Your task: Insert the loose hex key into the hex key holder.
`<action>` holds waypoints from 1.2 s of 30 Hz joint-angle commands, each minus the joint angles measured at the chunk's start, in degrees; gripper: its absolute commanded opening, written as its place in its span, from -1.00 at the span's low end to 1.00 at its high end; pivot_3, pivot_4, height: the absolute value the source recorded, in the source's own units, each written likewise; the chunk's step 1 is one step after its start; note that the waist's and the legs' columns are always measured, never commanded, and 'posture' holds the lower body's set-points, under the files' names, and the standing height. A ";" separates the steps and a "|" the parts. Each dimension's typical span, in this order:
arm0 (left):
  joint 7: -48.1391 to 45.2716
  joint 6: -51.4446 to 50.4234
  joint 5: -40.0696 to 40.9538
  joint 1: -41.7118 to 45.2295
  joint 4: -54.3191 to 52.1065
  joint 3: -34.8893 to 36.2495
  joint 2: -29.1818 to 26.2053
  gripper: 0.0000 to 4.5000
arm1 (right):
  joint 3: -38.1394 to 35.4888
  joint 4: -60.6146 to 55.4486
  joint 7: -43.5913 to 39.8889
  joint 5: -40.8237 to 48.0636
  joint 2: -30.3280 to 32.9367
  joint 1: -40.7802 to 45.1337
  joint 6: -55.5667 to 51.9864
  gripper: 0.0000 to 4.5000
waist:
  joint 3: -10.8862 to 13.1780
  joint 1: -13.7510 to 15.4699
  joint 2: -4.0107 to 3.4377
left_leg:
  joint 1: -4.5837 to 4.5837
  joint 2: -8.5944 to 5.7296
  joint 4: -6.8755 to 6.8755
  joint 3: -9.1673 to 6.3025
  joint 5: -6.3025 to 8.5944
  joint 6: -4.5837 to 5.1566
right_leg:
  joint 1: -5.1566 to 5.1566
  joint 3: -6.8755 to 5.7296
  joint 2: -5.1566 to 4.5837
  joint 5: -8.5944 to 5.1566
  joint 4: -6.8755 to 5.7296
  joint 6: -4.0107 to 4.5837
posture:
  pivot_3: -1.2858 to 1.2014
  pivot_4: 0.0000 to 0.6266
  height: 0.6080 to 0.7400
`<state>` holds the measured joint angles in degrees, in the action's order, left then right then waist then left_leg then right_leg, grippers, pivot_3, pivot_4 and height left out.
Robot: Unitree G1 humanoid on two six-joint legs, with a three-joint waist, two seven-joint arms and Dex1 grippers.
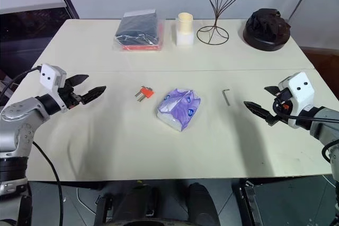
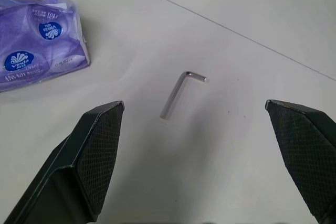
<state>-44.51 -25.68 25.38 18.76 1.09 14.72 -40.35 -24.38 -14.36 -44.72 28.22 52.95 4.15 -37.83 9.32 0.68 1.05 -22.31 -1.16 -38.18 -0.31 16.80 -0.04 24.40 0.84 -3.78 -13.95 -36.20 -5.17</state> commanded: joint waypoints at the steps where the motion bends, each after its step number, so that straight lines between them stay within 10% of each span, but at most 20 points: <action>1: -2.54 1.79 -0.58 1.78 0.43 -0.45 -1.76 0.98 | -0.23 -2.31 0.13 -0.22 1.25 1.43 0.25 1.00 | 0.00 -0.01 0.00 | 0.00 0.00 0.00 0.00 0.00 0.00 | 0.00 0.00 0.00 0.00 0.00 0.00 | 0.03 -0.52 1.00; 14: -32.29 2.43 -0.46 7.97 -1.89 -14.75 -12.93 0.98 | 5.63 -16.93 -2.84 10.70 3.23 5.43 -11.35 1.00 | 0.01 -0.14 -0.01 | -0.02 0.02 0.01 0.00 0.00 0.01 | 0.03 0.00 0.00 -0.03 0.02 0.04 | 0.03 -0.52 1.00; 22: -29.21 2.60 -1.12 10.70 0.51 -14.59 -9.05 0.98 | 25.30 -22.72 12.36 6.45 -11.53 10.98 -14.55 1.00 | 0.01 -0.15 0.00 | -0.09 0.01 -0.03 -0.02 0.01 0.03 | 0.06 -0.03 0.08 -0.01 0.01 0.01 | 0.03 -0.52 1.00; 36: -23.38 1.04 0.08 4.75 -3.82 -11.75 -7.71 0.98 | 37.71 -14.41 16.39 -3.33 -21.56 15.67 -11.43 1.00 | 0.01 -0.39 0.01 | -0.11 -0.01 -0.08 -0.01 0.01 0.04 | 0.11 -0.05 0.16 0.00 -0.05 0.00 | 0.03 -0.52 1.00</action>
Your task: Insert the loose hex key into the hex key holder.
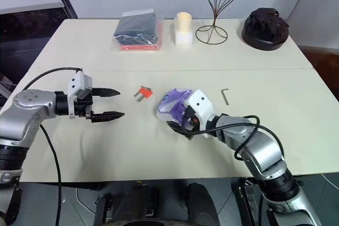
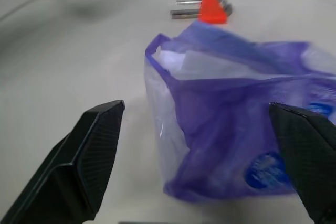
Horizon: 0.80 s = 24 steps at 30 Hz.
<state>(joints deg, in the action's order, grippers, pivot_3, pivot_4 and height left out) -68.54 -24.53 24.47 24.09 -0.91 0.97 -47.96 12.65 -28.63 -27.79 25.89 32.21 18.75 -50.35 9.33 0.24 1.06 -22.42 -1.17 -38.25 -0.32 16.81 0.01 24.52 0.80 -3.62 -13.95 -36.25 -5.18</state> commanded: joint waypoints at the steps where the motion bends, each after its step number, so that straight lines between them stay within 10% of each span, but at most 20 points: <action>1: 0.85 -0.08 0.92 -0.74 -1.84 2.09 -0.05 0.98 | 1.15 0.06 -0.66 -1.07 -1.14 1.21 0.69 1.00 | 0.00 0.06 0.00 | 0.00 0.00 0.00 0.00 0.00 0.00 | 0.00 -0.01 0.01 0.00 0.00 0.00 | 0.03 -0.52 1.00; 9: 2.36 0.06 0.74 -0.74 -1.94 2.00 0.95 0.98 | 8.05 6.66 1.17 -9.74 -0.69 1.45 0.47 1.00 | 0.00 -0.01 0.00 | 0.00 -0.01 0.00 0.00 0.00 0.00 | 0.00 -0.03 0.05 0.00 0.00 0.00 | 0.03 -0.52 1.00; 12: 2.68 0.18 0.71 -0.84 -1.90 2.00 1.13 1.00 | 8.32 8.42 2.24 -12.41 -1.01 1.54 1.59 0.63 | -0.02 -0.04 0.01 | 0.04 -0.01 0.00 0.00 0.00 0.00 | -0.02 -0.04 0.05 0.00 -0.01 0.00 | 0.03 -0.52 1.00; 19: 3.27 0.13 0.78 -1.04 -2.00 2.09 1.29 1.00 | 7.66 7.83 1.67 -14.21 -1.16 1.38 2.24 -0.98 | -0.02 0.02 0.01 | 0.08 -0.01 -0.01 0.00 -0.01 -0.01 | -0.06 -0.05 0.06 0.00 -0.03 0.00 | 0.03 -0.52 1.00; 24: 3.62 0.28 0.75 -1.10 -1.91 2.08 1.49 1.00 | 6.45 6.10 1.51 -14.11 -0.97 1.85 1.00 -0.98 | -0.02 0.08 0.01 | 0.08 -0.01 -0.01 0.00 -0.01 -0.01 | -0.06 -0.06 0.06 0.00 -0.04 0.00 | 0.03 -0.52 1.00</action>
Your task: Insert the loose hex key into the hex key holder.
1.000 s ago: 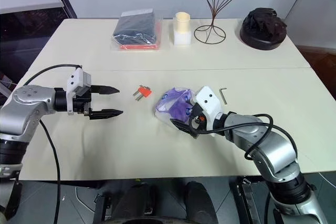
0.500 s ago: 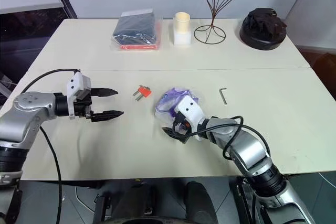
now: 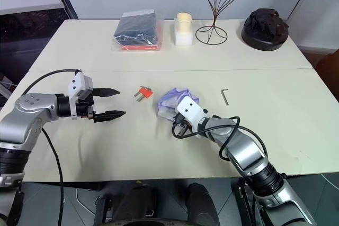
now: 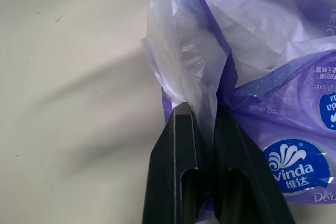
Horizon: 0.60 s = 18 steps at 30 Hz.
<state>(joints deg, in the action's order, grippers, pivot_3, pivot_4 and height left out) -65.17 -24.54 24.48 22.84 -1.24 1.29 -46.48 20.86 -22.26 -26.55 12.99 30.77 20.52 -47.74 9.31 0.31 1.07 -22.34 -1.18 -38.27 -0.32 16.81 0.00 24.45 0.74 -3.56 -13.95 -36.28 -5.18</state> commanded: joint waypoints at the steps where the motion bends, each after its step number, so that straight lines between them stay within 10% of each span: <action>1: 0.27 0.31 0.77 0.17 -1.51 1.76 0.03 1.00 | -1.92 -0.72 0.21 -1.38 0.71 0.22 -1.51 -0.98 | 0.00 0.05 0.00 | 0.00 0.00 0.00 0.00 0.00 0.00 | 0.00 0.00 0.00 0.00 0.00 0.00 | 0.03 -0.52 1.00; 10: 2.01 0.85 0.90 0.72 -0.71 2.89 0.95 1.00 | -15.66 -1.36 3.70 -11.12 16.33 8.80 -3.04 -0.98 | 0.08 0.28 -0.11 | -0.06 -0.11 -0.03 0.02 0.00 0.01 | 0.04 -0.01 -0.06 0.00 0.01 0.00 | 0.03 -0.52 1.00; 18: 2.89 0.62 0.57 1.42 -1.01 1.67 2.87 1.00 | -27.61 11.32 11.96 -19.74 21.29 -1.36 4.88 -0.98 | 0.05 0.32 -0.05 | -0.07 -0.04 0.09 0.05 0.00 0.01 | 0.04 0.04 -0.05 0.00 0.07 0.00 | 0.03 -0.52 1.00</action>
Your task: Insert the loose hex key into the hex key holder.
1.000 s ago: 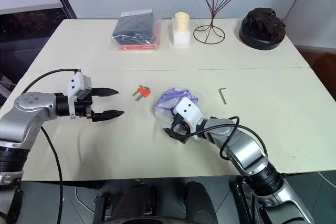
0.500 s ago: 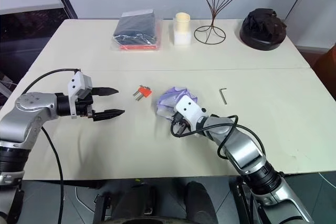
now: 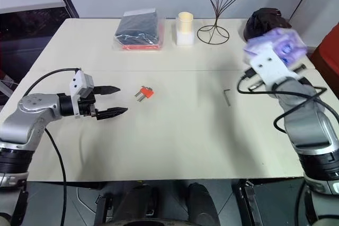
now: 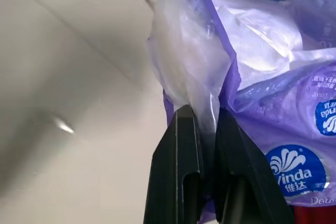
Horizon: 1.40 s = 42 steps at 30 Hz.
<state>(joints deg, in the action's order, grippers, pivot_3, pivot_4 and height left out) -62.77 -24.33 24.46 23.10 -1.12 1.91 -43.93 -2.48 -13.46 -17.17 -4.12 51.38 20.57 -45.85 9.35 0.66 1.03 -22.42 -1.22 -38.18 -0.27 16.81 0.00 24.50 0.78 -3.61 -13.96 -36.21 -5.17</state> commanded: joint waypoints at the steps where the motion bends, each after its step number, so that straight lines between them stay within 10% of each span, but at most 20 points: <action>1: 0.64 0.33 0.58 1.08 -1.32 1.09 0.49 1.00 | -5.66 3.73 3.29 -2.87 0.64 -2.39 3.61 -0.98 | 0.01 -0.07 -0.03 | 0.00 -0.01 -0.02 0.03 0.00 0.00 | 0.00 0.03 0.01 0.00 -0.01 0.00 | 0.03 -0.52 1.00; 10: 2.68 -1.66 1.65 -1.07 -4.23 2.29 1.15 1.00 | -15.44 10.20 4.39 0.58 -3.73 -4.57 2.19 -0.98 | 0.01 -1.22 -0.09 | 0.04 0.05 -0.01 0.04 0.00 0.00 | 0.00 0.07 0.04 0.01 -0.04 -0.01 | 0.03 -0.52 1.00; 20: 4.12 -2.65 2.37 -1.52 -5.40 3.01 1.00 1.00 | -14.16 12.08 1.97 -0.35 -3.02 -4.36 2.74 0.99 | 0.02 -1.31 -0.12 | 0.04 0.05 -0.01 0.03 0.00 0.00 | -0.01 0.07 0.04 0.01 -0.05 -0.01 | 0.03 -0.52 1.00; 32: 4.75 -2.12 1.85 4.87 2.59 4.57 1.25 1.00 | -14.84 -1.08 -11.27 6.15 5.86 2.11 0.08 0.99 | 0.03 -1.43 -0.15 | 0.06 0.04 -0.03 0.03 0.00 0.00 | -0.01 0.05 0.10 0.01 -0.06 -0.02 | 0.03 -0.52 1.00; 42: 4.75 -0.13 0.96 7.13 6.08 4.21 1.88 1.00 | -14.48 -14.19 -22.39 31.33 -8.24 8.22 -13.37 0.99 | 0.04 -0.99 -0.12 | 0.00 0.06 -0.02 -0.06 0.00 0.00 | 0.00 0.03 -0.02 0.01 -0.04 -0.02 | 0.03 -0.52 1.00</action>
<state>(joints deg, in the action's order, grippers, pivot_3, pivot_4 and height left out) -58.32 -25.52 25.42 29.68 6.16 4.71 -41.93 -15.98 -24.89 -37.82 24.01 43.12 28.91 -59.05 9.39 -0.32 0.91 -22.43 -1.18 -38.22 -0.35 16.81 0.01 24.49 0.81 -3.64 -13.95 -36.25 -5.19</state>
